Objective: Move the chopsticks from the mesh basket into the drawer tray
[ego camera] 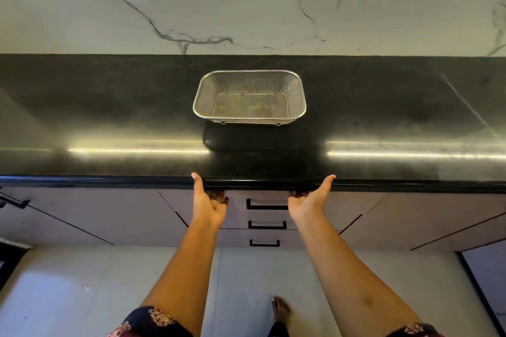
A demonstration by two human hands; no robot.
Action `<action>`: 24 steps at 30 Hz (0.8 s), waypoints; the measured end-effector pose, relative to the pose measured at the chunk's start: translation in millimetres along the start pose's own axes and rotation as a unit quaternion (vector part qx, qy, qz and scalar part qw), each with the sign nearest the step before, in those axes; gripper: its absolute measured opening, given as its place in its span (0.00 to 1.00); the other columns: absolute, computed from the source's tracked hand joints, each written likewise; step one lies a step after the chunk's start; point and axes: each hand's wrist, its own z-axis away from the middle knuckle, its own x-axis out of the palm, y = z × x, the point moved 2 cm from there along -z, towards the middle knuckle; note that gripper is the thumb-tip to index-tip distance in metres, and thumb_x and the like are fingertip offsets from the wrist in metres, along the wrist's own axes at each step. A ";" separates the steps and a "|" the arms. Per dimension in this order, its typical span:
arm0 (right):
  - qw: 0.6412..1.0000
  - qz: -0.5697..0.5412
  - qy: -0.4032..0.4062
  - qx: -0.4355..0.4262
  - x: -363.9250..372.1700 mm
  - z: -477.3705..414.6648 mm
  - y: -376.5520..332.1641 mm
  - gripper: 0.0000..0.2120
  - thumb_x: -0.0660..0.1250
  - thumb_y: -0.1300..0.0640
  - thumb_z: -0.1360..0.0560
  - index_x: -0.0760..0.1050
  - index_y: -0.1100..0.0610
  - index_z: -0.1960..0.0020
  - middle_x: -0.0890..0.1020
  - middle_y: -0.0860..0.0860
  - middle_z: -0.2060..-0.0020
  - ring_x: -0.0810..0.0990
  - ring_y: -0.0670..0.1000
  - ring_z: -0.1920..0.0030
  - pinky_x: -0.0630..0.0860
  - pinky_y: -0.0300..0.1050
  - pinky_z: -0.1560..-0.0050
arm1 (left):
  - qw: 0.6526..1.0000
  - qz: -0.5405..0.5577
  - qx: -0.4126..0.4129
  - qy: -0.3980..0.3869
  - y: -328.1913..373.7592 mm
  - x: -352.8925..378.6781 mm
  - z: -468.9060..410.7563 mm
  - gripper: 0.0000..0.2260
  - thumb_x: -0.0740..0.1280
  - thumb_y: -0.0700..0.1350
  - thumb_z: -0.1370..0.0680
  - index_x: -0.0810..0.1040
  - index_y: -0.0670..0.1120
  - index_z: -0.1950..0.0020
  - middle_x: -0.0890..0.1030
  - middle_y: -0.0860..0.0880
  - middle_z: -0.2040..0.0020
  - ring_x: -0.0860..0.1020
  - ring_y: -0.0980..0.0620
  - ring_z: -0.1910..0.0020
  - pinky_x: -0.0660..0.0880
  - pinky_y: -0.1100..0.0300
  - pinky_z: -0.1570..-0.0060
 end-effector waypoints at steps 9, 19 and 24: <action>0.999 0.002 0.027 -0.029 -5.8 -15.5 10.9 0.36 0.62 0.31 0.30 0.66 0.50 0.29 0.76 0.54 0.40 0.76 0.54 0.44 0.70 0.49 0.36 | 0.999 0.018 0.023 0.015 -3.6 -11.3 -14.8 0.26 0.62 0.62 0.25 0.75 0.46 0.37 0.81 0.46 0.45 0.79 0.48 0.46 0.71 0.53 0.42; 0.953 0.256 0.160 -0.020 49.9 34.7 -5.0 0.36 0.62 0.47 0.22 0.47 0.56 0.23 0.58 0.58 0.25 0.62 0.60 0.27 0.61 0.57 0.29 | 0.943 -0.129 0.088 0.294 32.8 24.6 16.1 0.31 0.60 0.53 0.21 0.51 0.43 0.24 0.60 0.42 0.25 0.65 0.40 0.29 0.63 0.46 0.32; 0.829 0.424 0.052 -0.361 128.2 71.3 -48.9 0.38 0.64 0.53 0.23 0.43 0.52 0.22 0.45 0.59 0.23 0.47 0.59 0.23 0.53 0.58 0.25 | 0.864 -0.272 0.321 0.277 101.4 72.5 36.5 0.32 0.60 0.46 0.20 0.45 0.43 0.23 0.48 0.47 0.21 0.53 0.44 0.24 0.53 0.50 0.27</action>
